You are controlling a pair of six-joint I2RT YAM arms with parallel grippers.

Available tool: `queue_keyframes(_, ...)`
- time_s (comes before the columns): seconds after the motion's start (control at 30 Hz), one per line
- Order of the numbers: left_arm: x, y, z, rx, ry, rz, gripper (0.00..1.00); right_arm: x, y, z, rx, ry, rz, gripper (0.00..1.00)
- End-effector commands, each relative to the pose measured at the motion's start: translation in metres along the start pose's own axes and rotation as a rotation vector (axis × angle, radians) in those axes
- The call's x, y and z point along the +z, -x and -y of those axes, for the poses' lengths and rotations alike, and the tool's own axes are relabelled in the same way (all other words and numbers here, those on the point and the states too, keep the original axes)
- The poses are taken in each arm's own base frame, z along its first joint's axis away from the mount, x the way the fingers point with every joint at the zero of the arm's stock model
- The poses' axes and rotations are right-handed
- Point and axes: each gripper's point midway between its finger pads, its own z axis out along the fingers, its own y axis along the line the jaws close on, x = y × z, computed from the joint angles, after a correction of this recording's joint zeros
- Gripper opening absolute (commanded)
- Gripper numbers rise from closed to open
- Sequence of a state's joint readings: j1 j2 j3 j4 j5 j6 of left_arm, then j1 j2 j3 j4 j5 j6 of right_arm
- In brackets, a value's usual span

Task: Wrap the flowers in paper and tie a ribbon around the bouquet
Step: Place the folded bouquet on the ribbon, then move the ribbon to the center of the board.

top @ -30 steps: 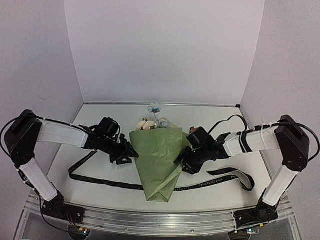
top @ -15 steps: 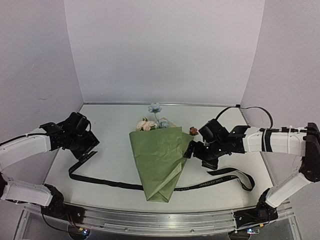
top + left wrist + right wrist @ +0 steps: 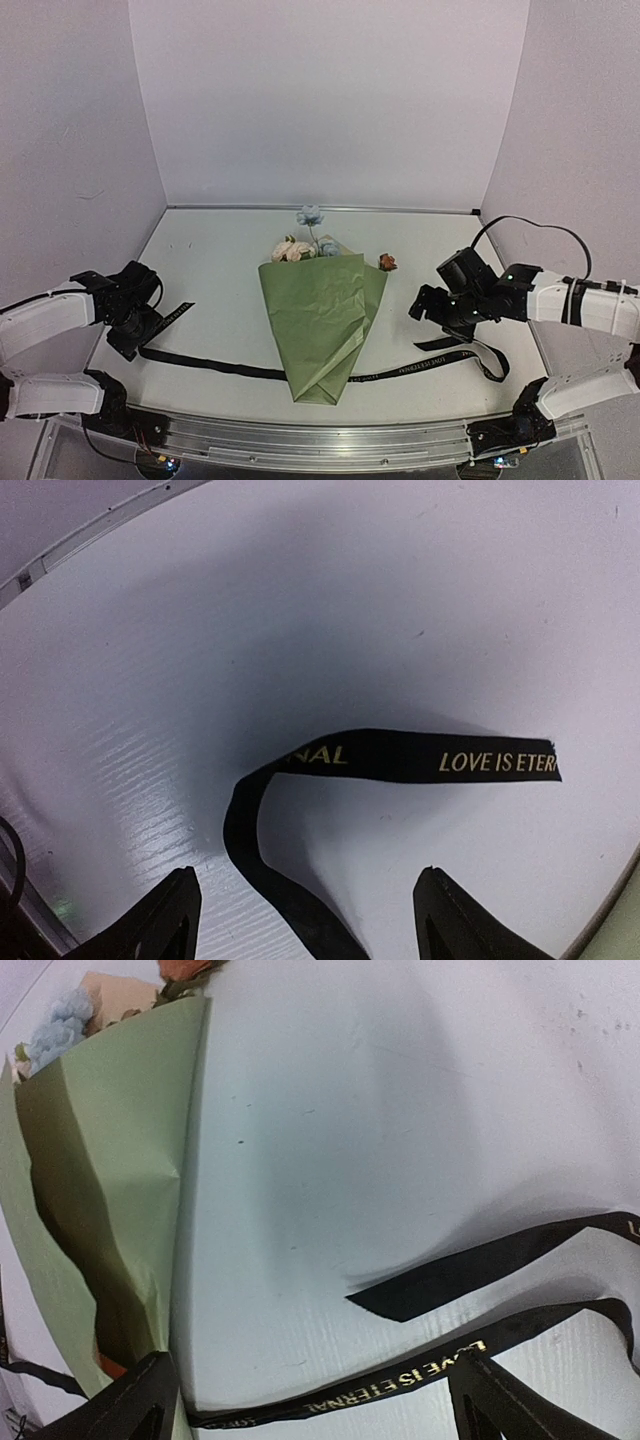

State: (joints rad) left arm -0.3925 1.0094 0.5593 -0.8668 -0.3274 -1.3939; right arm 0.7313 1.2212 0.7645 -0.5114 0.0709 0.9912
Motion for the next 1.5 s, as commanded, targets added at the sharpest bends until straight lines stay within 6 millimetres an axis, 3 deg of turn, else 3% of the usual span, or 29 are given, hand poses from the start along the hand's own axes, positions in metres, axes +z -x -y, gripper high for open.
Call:
queue_keyframes(0.0, 0.009, 0.013, -0.007, -0.027, 0.035, 0.021, 0.76, -0.007, 0.011, 0.026, 0.031, -0.048, 0.088, 0.96)
queue_keyframes(0.17, 0.022, 0.013, -0.002, -0.021, 0.039, -0.004, 0.71, -0.021, 0.015, 0.048, 0.039, -0.086, 0.142, 0.94)
queue_keyframes(0.37, 0.037, 0.003, 0.001, -0.011, 0.042, -0.056, 0.61, -0.036, 0.006, 0.083, 0.044, -0.209, 0.124, 0.94)
queue_keyframes(0.5, 0.043, -0.001, 0.0, -0.006, 0.045, -0.071, 0.45, -0.032, -0.008, 0.096, 0.121, -0.221, 0.099, 0.94)
queue_keyframes(0.67, 0.046, -0.001, 0.005, 0.0, 0.027, -0.068, 0.14, -0.024, -0.029, 0.109, 0.259, -0.241, 0.039, 0.9)
queue_keyframes(0.77, 0.043, 0.003, 0.011, -0.005, -0.004, -0.049, 0.04, -0.019, -0.038, 0.117, 0.325, -0.268, 0.017, 0.89)
queue_keyframes(1.0, 0.032, 0.014, 0.028, 0.031, -0.073, -0.016, 0.0, -0.016, -0.034, 0.148, 0.433, -0.364, 0.138, 0.87)
queue_keyframes(1.47, 0.006, 0.044, 0.06, 0.125, -0.179, 0.109, 0.0, -0.002, -0.019, 0.129, 0.616, -0.413, 0.193, 0.85)
